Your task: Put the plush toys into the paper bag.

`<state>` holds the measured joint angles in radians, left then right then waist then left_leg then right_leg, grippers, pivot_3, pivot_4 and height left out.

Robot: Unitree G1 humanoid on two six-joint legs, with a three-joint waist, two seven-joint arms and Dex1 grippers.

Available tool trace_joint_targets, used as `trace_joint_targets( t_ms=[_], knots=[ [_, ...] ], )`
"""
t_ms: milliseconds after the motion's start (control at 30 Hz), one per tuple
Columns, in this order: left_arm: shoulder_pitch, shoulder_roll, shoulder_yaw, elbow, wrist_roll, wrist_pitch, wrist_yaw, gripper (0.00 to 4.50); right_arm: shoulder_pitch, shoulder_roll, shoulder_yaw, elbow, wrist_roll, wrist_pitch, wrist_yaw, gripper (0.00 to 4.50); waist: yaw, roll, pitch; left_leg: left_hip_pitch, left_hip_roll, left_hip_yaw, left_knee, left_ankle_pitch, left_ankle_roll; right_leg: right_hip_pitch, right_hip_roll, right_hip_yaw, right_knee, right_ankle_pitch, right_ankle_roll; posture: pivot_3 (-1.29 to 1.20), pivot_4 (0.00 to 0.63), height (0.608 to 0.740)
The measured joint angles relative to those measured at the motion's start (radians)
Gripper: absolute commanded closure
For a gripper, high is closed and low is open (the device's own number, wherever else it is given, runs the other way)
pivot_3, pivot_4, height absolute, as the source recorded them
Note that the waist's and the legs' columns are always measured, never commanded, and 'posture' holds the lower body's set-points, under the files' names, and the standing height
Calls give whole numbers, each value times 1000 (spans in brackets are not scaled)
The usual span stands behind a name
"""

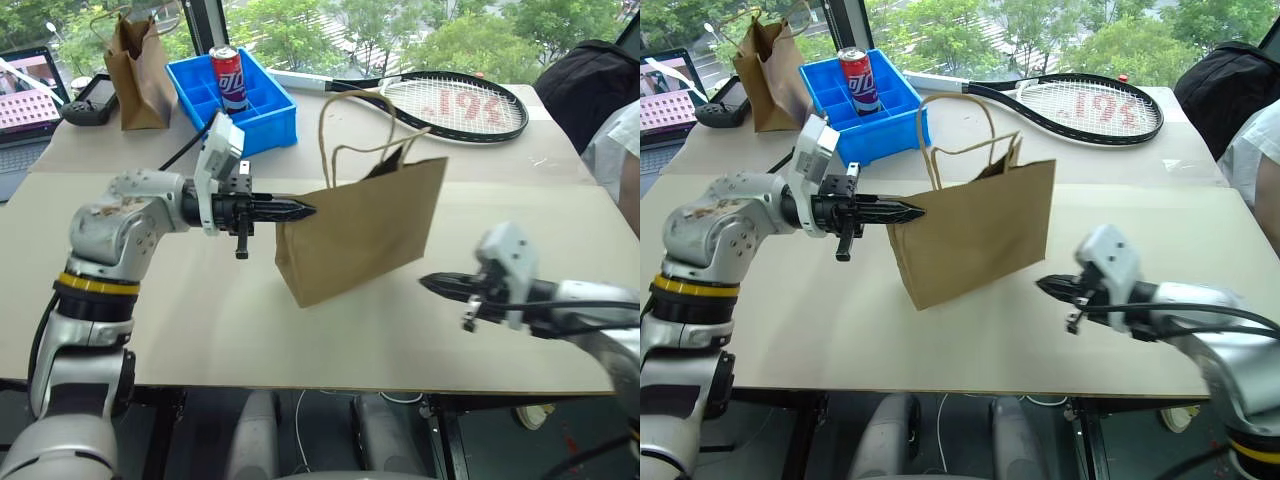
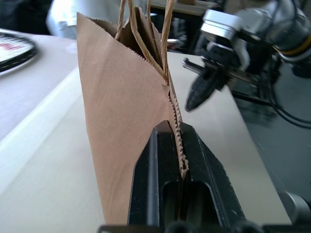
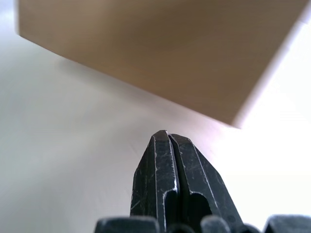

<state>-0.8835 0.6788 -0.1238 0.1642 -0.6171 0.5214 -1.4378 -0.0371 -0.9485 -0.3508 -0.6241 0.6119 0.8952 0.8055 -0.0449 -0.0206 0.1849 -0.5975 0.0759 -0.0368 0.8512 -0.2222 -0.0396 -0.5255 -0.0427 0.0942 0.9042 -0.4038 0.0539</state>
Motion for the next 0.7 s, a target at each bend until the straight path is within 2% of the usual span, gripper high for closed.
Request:
trace_joint_targets(
  t_ms=[133,400,500,633,667,700],
  knots=[
    [-49,24,-76,104,20,-155,-149,4417,118,-27,-107,5,-11,-1,28,4500,-1,0,0,0,0,0,0,0,0,0,0,0,0,0,0,0,150,656],
    [-77,87,-260,220,-33,-369,-172,4417,143,-43,-148,9,-20,-12,46,4500,2,0,0,0,0,0,0,0,0,1,0,0,-1,-1,1,0,150,656],
    [-87,108,-274,226,-44,-381,-172,3744,141,-59,-148,22,-20,-13,55,4500,2,0,0,0,0,0,0,0,0,1,0,0,-1,-1,2,0,150,656],
    [-80,151,-271,206,-75,-317,-172,2264,127,-73,-146,53,-21,-20,68,4500,-2,0,0,0,0,0,0,0,0,1,0,0,0,-1,3,0,150,656],
    [-75,160,-264,197,-79,-302,-172,1769,123,-77,-145,63,-21,-22,73,4500,-2,0,0,0,0,0,0,0,0,1,0,0,0,-1,3,0,150,656],
    [-69,166,-254,192,-82,-291,-172,1526,120,-79,-143,70,-21,-27,78,4500,-1,0,0,0,0,0,0,0,0,1,0,0,0,-1,3,0,150,656]
  ],
)
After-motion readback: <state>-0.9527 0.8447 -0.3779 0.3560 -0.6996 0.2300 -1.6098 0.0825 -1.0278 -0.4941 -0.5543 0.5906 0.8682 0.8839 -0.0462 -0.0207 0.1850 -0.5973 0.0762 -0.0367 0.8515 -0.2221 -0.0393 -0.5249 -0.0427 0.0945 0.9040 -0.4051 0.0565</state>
